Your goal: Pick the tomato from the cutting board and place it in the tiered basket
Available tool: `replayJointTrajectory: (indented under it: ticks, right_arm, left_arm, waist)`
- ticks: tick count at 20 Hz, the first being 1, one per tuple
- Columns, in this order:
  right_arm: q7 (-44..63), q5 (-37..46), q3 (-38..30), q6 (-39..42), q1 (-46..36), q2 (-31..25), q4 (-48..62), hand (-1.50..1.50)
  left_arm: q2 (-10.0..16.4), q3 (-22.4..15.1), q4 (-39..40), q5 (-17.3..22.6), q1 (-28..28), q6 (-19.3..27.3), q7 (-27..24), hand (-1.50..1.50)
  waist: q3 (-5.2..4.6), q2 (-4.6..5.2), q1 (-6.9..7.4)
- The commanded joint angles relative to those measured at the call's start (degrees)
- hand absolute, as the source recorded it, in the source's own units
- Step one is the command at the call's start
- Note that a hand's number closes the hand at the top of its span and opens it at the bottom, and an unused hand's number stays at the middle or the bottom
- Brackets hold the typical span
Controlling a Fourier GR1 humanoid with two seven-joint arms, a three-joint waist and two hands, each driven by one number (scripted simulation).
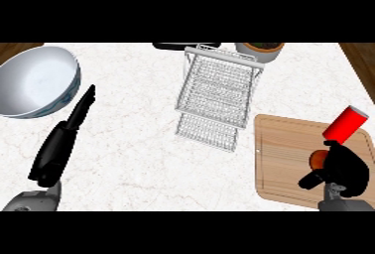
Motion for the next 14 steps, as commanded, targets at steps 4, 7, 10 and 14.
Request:
replayJointTrajectory:
  ticks: [4,7,10,14]
  right_arm:
    - [-9.1,1.9,0.8,-7.6,2.6,-1.7,1.0,1.5]
    - [-7.8,4.4,1.5,-6.5,0.6,-2.2,-0.7,1.5]
    - [-6.2,9.0,3.3,-10.4,-1.8,0.0,1.3,1.5]
    - [-3.1,12.3,5.0,-6.1,3.1,-1.7,-11.5,1.5]
  left_arm:
    - [0.3,2.2,-1.4,0.3,-1.8,-1.9,2.9,0.0]
    - [1.3,4.2,2.8,1.3,0.1,-3.1,-3.8,0.0]
    - [-1.5,0.7,-1.0,-2.3,1.2,-1.0,-0.8,0.0]
    - [-2.0,2.0,2.6,-1.7,1.1,-1.2,-3.1,0.0]
  waist:
    - [0.08,0.0,-0.12]
    - [0.05,0.03,-0.1]
    - [0.08,0.04,0.09]
    - [0.04,-0.04,-0.35]
